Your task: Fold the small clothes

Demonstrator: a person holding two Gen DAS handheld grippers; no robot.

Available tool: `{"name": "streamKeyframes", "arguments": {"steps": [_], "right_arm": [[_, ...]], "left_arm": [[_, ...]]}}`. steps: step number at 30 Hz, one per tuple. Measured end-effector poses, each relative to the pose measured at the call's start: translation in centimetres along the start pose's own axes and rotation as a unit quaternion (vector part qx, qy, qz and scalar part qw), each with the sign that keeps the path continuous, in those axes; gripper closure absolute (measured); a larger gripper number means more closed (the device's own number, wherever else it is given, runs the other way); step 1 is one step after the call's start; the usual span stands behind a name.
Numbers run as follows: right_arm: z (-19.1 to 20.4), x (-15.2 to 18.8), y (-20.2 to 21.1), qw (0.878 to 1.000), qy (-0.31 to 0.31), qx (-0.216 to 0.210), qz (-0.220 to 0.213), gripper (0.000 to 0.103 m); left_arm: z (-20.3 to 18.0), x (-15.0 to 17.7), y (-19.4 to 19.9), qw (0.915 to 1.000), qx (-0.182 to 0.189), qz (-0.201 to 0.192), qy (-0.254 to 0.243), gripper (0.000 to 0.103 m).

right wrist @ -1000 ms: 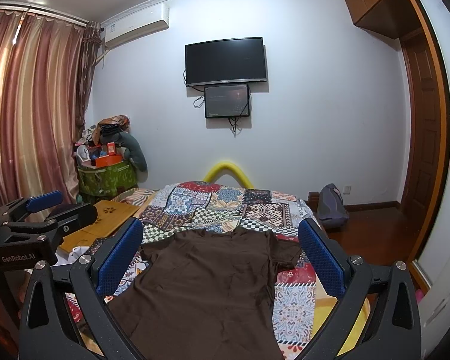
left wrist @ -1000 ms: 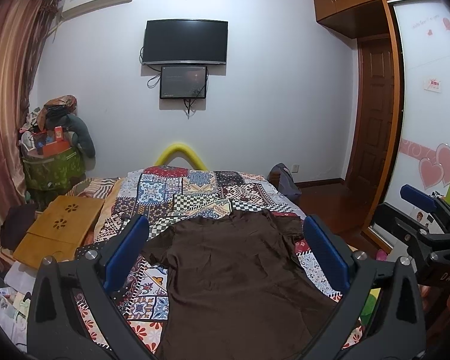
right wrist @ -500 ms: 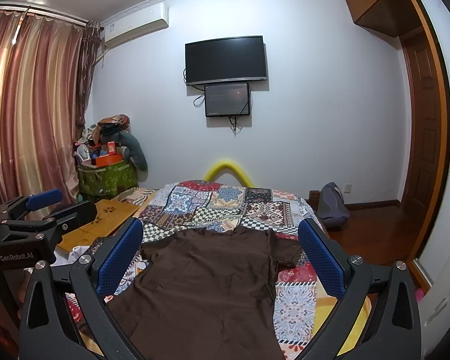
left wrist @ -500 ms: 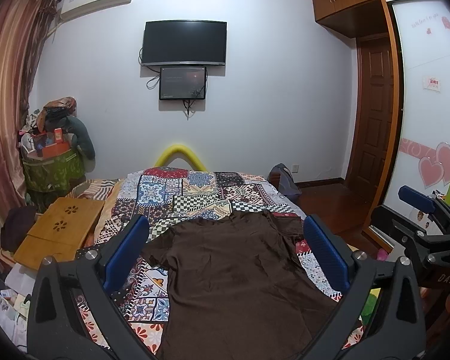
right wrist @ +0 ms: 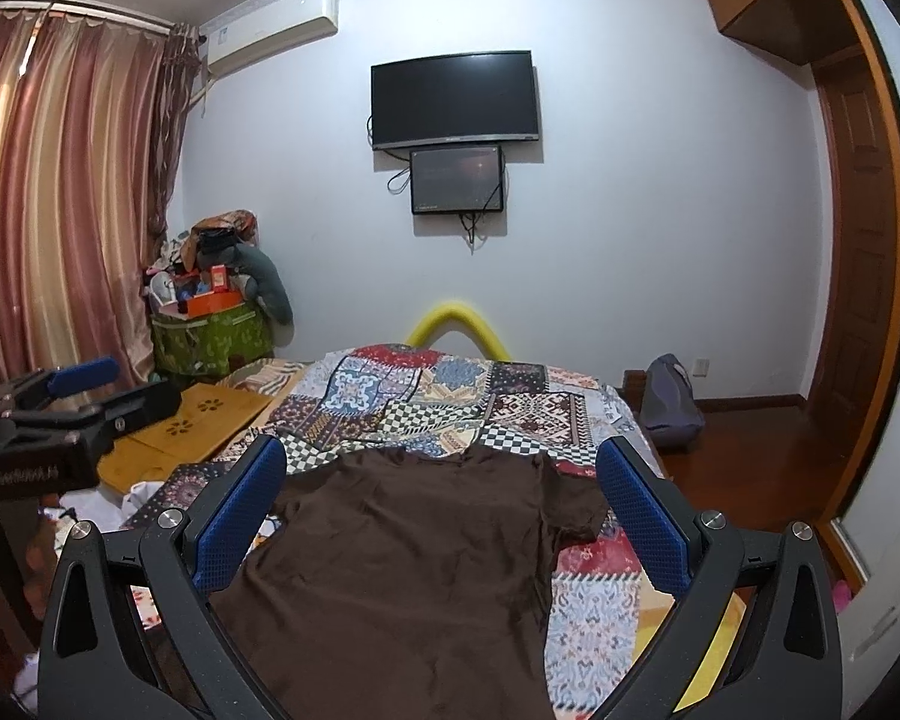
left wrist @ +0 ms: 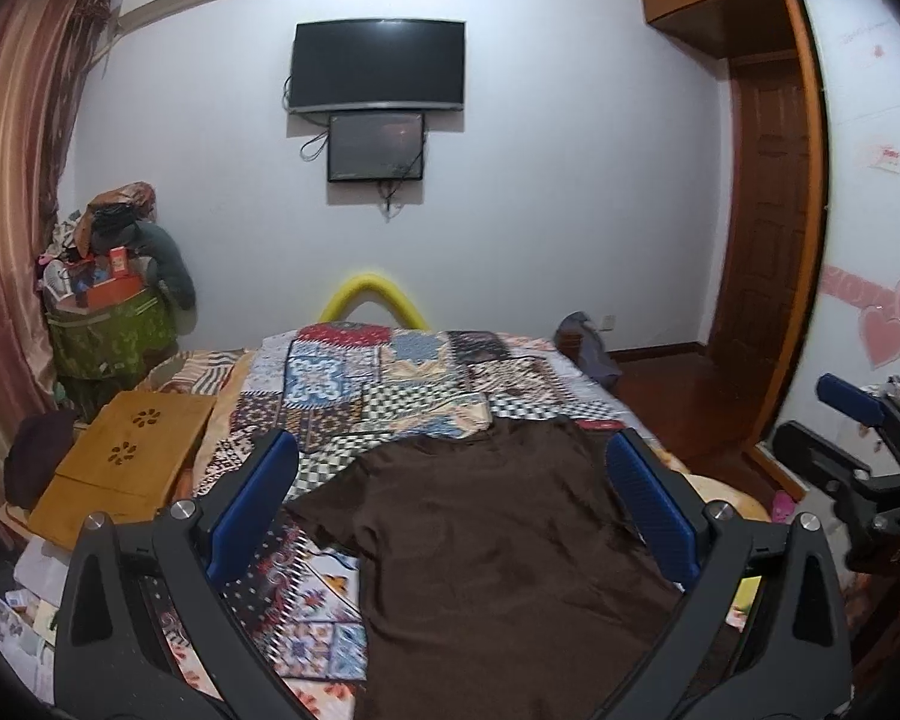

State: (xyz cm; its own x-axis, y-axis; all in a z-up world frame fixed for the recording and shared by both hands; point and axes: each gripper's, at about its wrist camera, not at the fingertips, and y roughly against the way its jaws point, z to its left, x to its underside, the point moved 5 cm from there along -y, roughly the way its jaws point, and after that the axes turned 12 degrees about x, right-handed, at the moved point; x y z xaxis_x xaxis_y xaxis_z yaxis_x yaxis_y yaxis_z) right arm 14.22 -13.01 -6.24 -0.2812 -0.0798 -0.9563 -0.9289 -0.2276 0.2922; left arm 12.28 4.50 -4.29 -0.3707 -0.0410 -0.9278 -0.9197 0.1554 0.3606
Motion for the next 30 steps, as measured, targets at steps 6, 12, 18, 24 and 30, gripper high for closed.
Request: {"name": "streamKeyframes", "arguments": {"steps": [6, 12, 18, 24, 30], "right_arm": [[-0.2, 0.1, -5.1, 0.999, 0.008, -0.023, 0.023, 0.0], [-0.2, 1.4, -10.5, 0.998, 0.012, -0.031, 0.061, 0.001], [0.3, 5.3, -16.2, 0.99, 0.03, -0.038, 0.136, 0.001], [1.9, 10.4, -20.2, 0.97, 0.05, -0.075, 0.225, 0.005], [3.1, 12.9, -22.1, 0.956, 0.066, -0.11, 0.265, 0.031]], "left_arm": [[6.2, 0.7, -6.0, 0.9975, -0.022, 0.057, 0.036, 0.0], [13.1, 4.9, -12.4, 0.9883, -0.04, 0.113, 0.095, 0.0], [18.4, 10.8, -18.1, 0.9631, -0.085, 0.211, 0.144, 0.0], [19.2, 15.5, -21.9, 0.9286, -0.036, 0.287, 0.232, 0.006], [19.0, 18.3, -24.3, 0.8934, 0.012, 0.327, 0.308, 0.052]]}}
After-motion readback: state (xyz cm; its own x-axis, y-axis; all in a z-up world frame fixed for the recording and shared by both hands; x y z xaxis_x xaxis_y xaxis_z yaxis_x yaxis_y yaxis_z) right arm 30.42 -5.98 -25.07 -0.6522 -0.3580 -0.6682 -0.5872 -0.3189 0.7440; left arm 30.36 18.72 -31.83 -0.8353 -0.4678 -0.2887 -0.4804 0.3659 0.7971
